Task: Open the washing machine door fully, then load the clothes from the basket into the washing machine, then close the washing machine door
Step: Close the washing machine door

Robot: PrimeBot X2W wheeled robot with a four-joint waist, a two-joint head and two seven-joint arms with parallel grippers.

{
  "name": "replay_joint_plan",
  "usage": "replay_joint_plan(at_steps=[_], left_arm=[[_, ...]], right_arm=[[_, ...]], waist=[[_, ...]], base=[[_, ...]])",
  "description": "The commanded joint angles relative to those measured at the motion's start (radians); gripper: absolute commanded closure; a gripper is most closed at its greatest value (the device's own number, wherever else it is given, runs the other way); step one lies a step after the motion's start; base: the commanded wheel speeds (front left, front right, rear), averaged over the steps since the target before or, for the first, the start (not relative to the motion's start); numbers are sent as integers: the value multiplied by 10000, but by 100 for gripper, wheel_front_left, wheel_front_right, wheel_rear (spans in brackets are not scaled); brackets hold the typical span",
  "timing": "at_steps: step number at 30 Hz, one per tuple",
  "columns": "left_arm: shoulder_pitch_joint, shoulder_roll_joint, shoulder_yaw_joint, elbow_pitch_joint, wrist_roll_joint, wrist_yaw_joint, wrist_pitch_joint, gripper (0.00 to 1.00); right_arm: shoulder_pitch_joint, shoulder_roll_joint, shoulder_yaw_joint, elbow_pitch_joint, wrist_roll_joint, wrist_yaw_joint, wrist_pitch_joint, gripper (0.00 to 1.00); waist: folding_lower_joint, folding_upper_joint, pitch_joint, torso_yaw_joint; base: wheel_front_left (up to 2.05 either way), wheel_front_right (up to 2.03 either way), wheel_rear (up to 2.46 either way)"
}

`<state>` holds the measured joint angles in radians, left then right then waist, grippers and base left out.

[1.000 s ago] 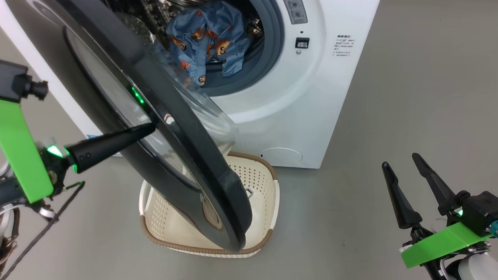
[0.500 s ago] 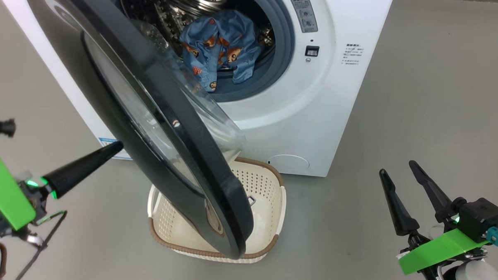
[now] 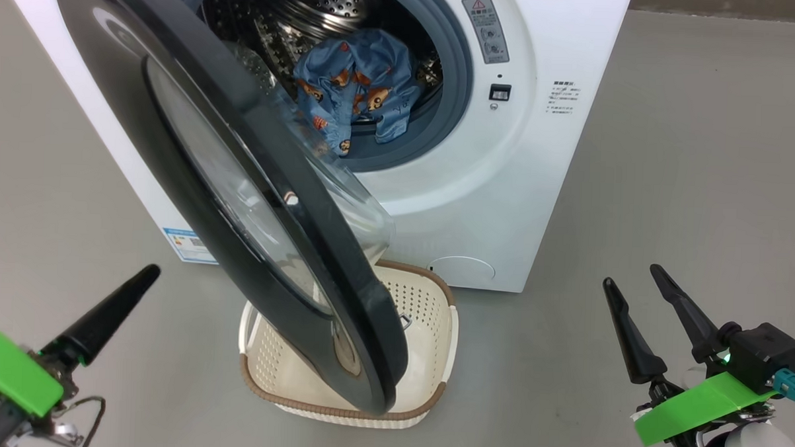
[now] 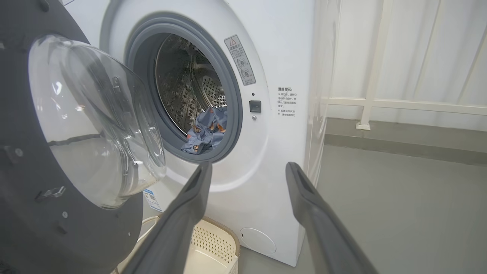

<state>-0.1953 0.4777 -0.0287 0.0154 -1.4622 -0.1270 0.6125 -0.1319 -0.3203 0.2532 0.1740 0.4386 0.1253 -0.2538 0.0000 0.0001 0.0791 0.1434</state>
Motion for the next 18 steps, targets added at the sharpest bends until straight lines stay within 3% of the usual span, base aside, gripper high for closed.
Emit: replay_joint_plan(at_steps=[1, 18], left_arm=[[-116, 338, 451, -42, 187, -37, -477, 0], [629, 321, -808, 1537, 1150, -37, -4901, 0]], right_arm=[[70, -106, 134, -199, 23, 54, -80, 0], [95, 6, 62, -185, 29, 54, -80, 0]], waist=[[0, -1, -8, -11], [0, -1, -18, -120]], base=[[0, 0, 0], [0, 0, 0]])
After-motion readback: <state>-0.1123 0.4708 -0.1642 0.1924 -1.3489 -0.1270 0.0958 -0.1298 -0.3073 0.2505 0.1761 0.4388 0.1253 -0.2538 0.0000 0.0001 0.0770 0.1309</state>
